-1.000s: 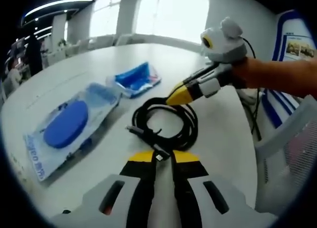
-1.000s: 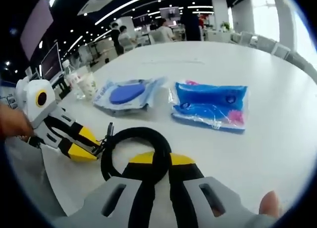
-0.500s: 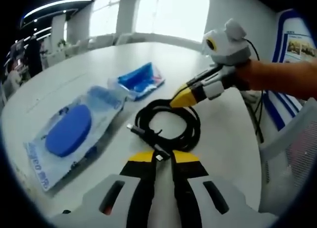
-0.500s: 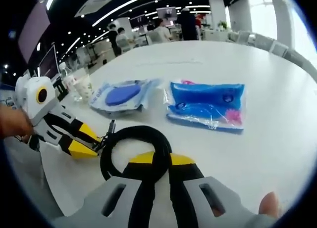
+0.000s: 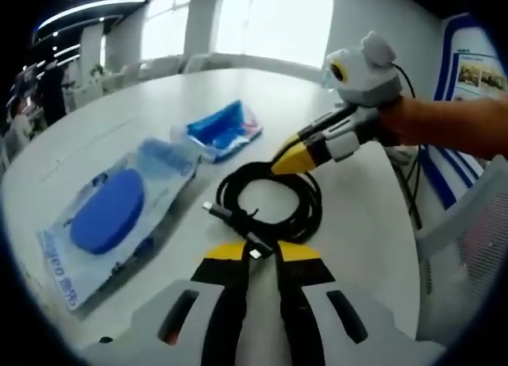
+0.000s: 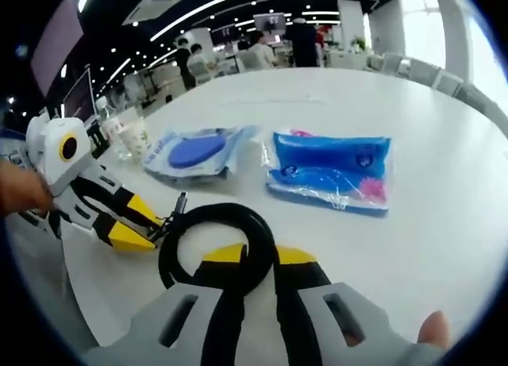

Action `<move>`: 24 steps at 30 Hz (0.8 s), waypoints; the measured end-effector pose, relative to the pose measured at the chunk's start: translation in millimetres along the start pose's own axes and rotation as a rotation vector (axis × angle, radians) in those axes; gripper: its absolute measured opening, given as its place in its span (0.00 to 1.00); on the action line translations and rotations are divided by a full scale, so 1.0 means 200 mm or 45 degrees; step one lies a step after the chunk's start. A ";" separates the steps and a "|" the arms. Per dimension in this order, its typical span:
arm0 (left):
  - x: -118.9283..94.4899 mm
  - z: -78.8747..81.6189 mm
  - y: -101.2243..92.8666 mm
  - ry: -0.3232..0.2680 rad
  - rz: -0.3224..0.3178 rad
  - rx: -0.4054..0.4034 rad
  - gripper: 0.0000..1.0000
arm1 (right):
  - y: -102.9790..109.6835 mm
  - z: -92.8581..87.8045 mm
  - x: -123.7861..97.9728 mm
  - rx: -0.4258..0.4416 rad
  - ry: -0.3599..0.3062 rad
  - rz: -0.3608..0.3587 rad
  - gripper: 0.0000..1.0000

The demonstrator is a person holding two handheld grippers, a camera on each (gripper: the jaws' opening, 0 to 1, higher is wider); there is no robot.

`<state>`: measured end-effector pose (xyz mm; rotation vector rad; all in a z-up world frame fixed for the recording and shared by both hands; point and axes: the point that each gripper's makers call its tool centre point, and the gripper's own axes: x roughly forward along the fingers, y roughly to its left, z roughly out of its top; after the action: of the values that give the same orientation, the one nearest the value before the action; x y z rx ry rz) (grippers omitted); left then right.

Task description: Arrange the tabletop items into an orderly group along one side of the table until the central work area is clear of visible clutter.

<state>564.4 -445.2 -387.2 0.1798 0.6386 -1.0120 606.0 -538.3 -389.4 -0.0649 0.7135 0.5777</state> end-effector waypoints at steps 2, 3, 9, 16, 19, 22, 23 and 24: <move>0.00 0.00 0.00 0.000 -0.001 0.005 0.14 | 0.00 0.00 0.00 -0.004 -0.004 -0.005 0.17; 0.00 0.00 0.00 0.001 -0.003 0.007 0.15 | 0.00 0.01 0.00 -0.004 -0.009 -0.004 0.17; 0.00 -0.02 0.00 0.023 -0.005 0.012 0.23 | 0.00 0.04 -0.01 -0.039 -0.051 -0.007 0.24; -0.01 -0.01 0.00 0.018 -0.005 -0.012 0.39 | 0.02 0.05 -0.01 -0.067 -0.064 0.006 0.38; -0.01 -0.01 0.00 0.020 -0.008 -0.026 0.46 | 0.03 0.05 -0.01 -0.063 -0.075 0.011 0.42; -0.01 -0.01 -0.01 0.016 -0.013 -0.038 0.49 | 0.03 0.05 -0.01 -0.067 -0.081 0.013 0.44; -0.01 -0.01 -0.01 0.016 -0.013 -0.044 0.52 | 0.03 0.05 -0.01 -0.062 -0.082 0.017 0.45; -0.01 -0.02 -0.01 0.023 -0.015 -0.061 0.54 | 0.03 0.05 -0.01 -0.063 -0.081 0.018 0.47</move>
<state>559.9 -443.1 -388.8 0.1439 0.6804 -1.0062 608.0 -530.8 -379.9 -0.0869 0.6381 0.6084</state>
